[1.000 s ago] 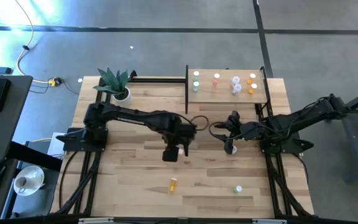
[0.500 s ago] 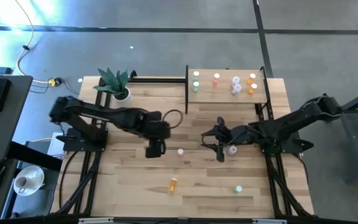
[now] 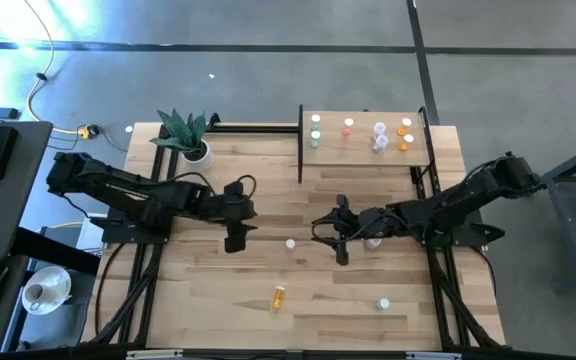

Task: Pick and place medicine bottles onto shelf by color
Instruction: Put the bottom pink pill bottle on the shelf aligned with the other pink pill bottle

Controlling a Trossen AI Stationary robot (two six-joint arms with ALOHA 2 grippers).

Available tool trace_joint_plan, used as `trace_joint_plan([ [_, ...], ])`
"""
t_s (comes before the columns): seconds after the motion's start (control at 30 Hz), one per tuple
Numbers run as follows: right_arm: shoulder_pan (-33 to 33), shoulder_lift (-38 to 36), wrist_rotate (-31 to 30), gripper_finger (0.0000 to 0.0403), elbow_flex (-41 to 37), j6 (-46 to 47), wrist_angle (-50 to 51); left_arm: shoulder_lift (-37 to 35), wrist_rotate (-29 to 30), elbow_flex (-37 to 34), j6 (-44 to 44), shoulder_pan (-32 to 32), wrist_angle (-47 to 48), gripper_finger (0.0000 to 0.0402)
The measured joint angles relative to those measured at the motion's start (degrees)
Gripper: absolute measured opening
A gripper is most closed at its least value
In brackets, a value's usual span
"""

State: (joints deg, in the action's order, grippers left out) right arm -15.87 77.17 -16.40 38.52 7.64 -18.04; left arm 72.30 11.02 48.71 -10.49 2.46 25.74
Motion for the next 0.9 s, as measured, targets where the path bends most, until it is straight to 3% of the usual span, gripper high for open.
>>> trace_joint_plan([
  [0.17, 1.4, 5.6, 0.6, 0.0197, 3.1, -1.3, -1.7, -1.0, 0.1, -3.6, 0.2, 0.0, -9.0, 0.0172],
  [0.37, 3.0, 12.5, 3.8, 0.0197, 8.1, -3.3, 0.6, -0.3, 1.4, -4.3, -0.9, -0.2, -12.8, 0.0172],
  [0.67, 3.4, 19.4, 9.1, 0.0197, 13.6, -12.6, 2.7, -0.3, 1.9, -4.3, -1.4, -0.7, -13.3, 0.0172],
  [0.9, 3.4, 20.5, 10.5, 0.0197, 13.9, -12.8, 2.7, -0.3, 1.8, -4.3, -1.4, -0.7, -13.5, 0.0172],
])
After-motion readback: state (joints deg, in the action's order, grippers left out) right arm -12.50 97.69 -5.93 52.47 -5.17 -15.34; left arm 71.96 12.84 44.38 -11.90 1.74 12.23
